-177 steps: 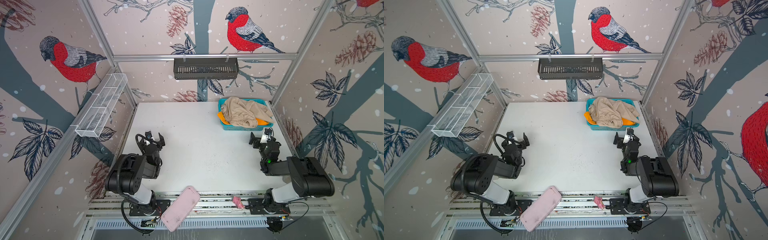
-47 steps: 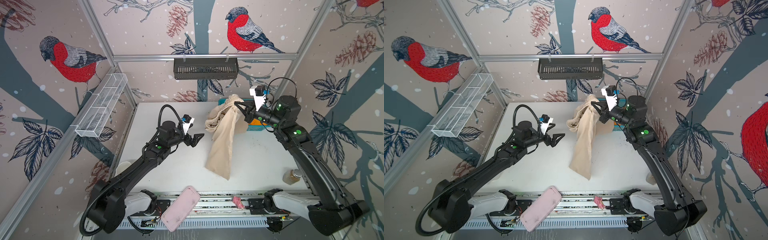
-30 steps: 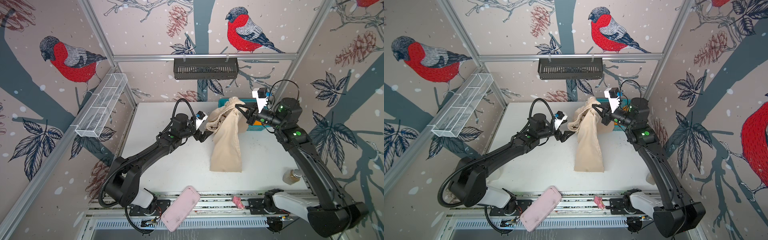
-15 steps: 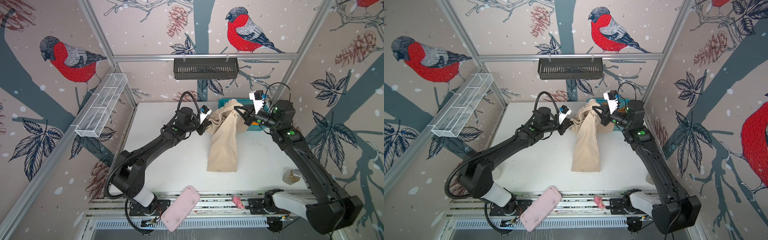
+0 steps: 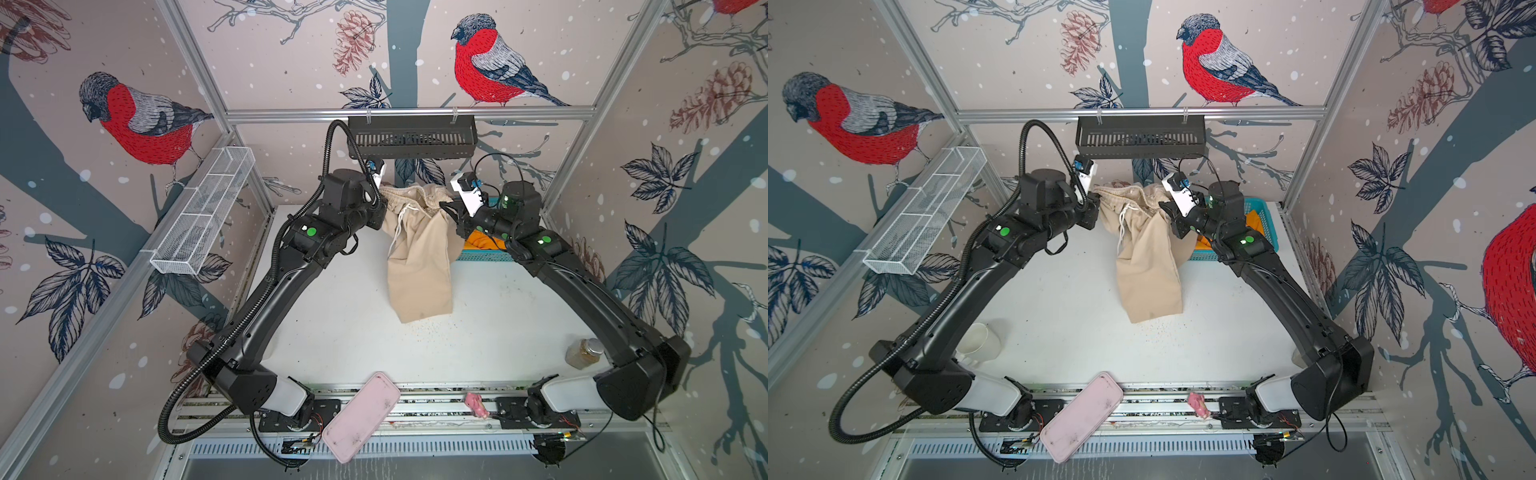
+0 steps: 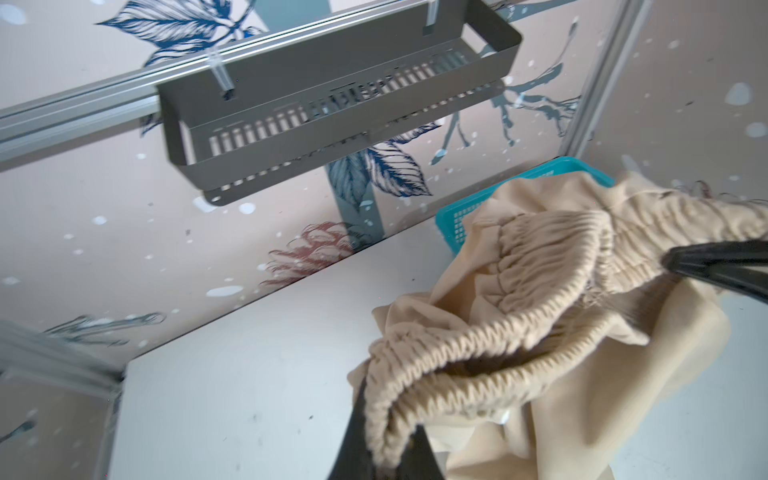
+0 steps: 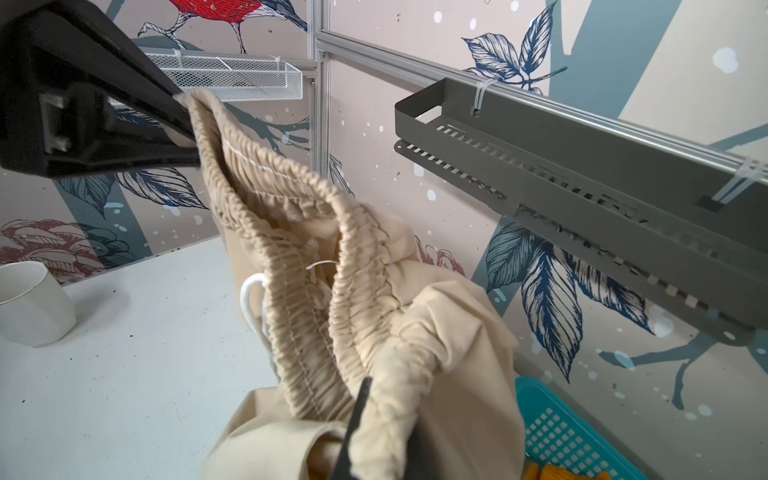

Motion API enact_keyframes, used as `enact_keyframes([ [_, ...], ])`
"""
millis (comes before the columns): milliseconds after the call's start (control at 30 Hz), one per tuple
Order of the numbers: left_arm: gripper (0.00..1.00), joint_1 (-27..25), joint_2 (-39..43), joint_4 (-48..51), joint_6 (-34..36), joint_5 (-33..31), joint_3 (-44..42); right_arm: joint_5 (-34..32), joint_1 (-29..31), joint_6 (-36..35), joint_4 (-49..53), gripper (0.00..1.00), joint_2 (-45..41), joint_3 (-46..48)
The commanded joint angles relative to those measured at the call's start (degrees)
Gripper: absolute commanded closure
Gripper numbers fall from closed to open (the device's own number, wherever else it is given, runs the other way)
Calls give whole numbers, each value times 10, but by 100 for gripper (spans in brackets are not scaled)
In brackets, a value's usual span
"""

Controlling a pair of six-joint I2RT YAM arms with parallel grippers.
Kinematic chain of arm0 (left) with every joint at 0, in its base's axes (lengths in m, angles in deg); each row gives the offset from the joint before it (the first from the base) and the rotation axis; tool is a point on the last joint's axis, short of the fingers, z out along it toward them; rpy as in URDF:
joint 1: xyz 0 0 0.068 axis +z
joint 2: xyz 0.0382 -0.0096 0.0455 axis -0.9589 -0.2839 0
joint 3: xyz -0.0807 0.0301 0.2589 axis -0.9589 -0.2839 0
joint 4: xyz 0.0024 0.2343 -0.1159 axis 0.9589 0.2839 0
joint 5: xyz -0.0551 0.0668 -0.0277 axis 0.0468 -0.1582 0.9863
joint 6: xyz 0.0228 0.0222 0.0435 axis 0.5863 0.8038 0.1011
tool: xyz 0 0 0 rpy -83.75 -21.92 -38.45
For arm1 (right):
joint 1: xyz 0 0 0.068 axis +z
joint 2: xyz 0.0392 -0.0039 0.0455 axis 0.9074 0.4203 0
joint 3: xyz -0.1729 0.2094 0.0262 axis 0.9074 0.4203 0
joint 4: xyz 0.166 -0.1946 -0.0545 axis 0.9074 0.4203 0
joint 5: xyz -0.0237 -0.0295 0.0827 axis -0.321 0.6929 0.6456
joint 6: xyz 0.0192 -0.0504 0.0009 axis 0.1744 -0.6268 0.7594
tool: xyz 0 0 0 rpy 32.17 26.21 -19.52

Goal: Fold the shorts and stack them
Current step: 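Grasp the shorts' waistband with the left gripper beside the right gripper, then stretch the waistband between both grippers and lay the shorts flat on the table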

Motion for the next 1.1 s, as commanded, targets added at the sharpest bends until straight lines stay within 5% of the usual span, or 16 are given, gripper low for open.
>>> enact_keyframes([
  [0,100,6,4,119,-24,-104,41,17,11,-28,26,98,-13,-22],
  [100,100,10,30,131,-39,-187,41,52,14,-19,6,98,-51,-5],
  [400,100,11,73,242,-101,-223,139,73,46,-43,59,98,-80,-52],
  [567,100,-3,93,252,-118,-185,158,93,59,-24,35,98,-101,-48],
  [1067,100,-3,147,200,-133,-237,30,38,104,-40,89,98,-58,-78],
])
